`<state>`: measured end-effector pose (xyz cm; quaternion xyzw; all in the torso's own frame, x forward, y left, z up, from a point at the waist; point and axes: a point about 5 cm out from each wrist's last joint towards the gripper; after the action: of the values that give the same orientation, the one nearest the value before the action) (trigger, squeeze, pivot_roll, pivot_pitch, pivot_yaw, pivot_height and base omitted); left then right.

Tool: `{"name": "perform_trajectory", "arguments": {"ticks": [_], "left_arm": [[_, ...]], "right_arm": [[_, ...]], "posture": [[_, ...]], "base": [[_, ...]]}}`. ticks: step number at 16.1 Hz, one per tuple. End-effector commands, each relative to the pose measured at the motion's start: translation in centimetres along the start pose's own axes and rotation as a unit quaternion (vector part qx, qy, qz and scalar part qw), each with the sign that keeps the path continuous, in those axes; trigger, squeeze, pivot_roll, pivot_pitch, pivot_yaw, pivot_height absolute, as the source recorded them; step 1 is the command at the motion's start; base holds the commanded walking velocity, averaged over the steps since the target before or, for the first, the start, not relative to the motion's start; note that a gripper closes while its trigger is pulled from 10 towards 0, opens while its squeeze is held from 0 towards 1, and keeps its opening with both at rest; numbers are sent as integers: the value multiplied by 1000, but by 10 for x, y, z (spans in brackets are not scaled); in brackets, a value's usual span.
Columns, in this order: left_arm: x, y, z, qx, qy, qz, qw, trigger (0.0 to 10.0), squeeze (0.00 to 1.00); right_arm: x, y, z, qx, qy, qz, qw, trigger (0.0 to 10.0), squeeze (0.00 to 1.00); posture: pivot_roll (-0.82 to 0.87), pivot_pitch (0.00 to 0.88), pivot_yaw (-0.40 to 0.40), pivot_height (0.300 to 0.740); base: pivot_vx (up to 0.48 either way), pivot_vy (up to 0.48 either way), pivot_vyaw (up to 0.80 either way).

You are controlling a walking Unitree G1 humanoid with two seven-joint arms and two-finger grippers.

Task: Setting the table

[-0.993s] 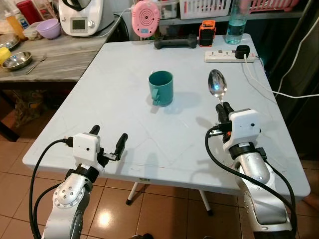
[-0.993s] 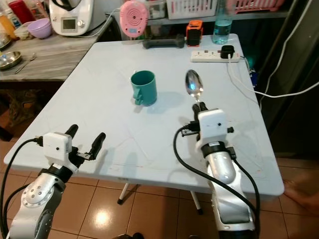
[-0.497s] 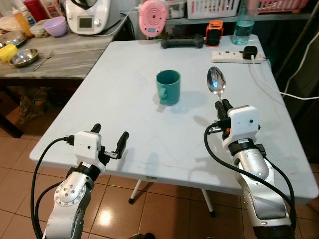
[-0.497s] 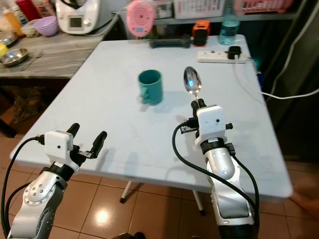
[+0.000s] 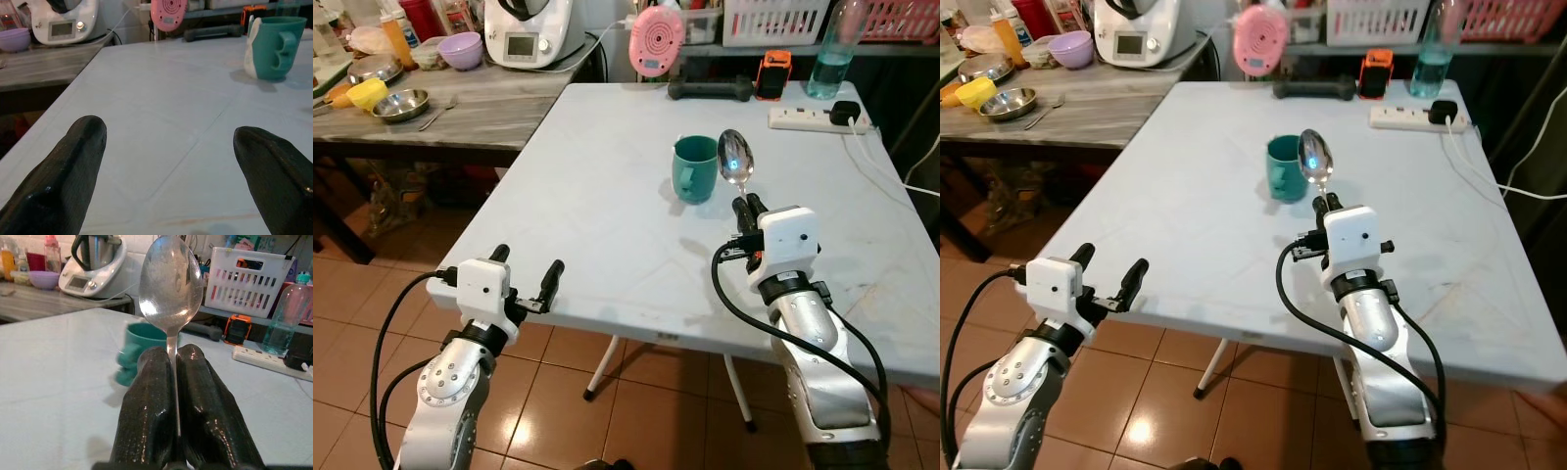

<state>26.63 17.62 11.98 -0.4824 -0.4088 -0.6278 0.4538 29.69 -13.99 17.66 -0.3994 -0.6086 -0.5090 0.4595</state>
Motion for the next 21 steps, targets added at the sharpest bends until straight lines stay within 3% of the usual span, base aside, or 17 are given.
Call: {"name": "perform_trajectory", "arguments": {"ticks": [1,10,21], "left_arm": [[3,-1,3,6,6,-1,1000,10000,0],[2,-3,4,13,11,2,1000,10000,0],[7,15,0,21,3,-12,1000,10000,0]], "right_arm": [[1,2,2,5,0,-5,1000,10000,0],[2,10,5,9,3,-11,1000,10000,0],[2,13,2,10,-3,-13,1000,10000,0]], "posture": [[-150,100,150,740],[-126,96,142,740],[-145,80,134,740]], "base": [[0,334,0],[0,371,0],[0,409,-603]]}}
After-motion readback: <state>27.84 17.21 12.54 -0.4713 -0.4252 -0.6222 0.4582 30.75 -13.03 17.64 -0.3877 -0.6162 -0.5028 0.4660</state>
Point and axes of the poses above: a point about 5 cm out from each wrist's last joint towards the gripper, its own y axis pointing out of the wrist towards the gripper, its own x axis along the axis of the wrist's last joint, z = x × y, and after that the axes turned 9 degrees about y, right-handed
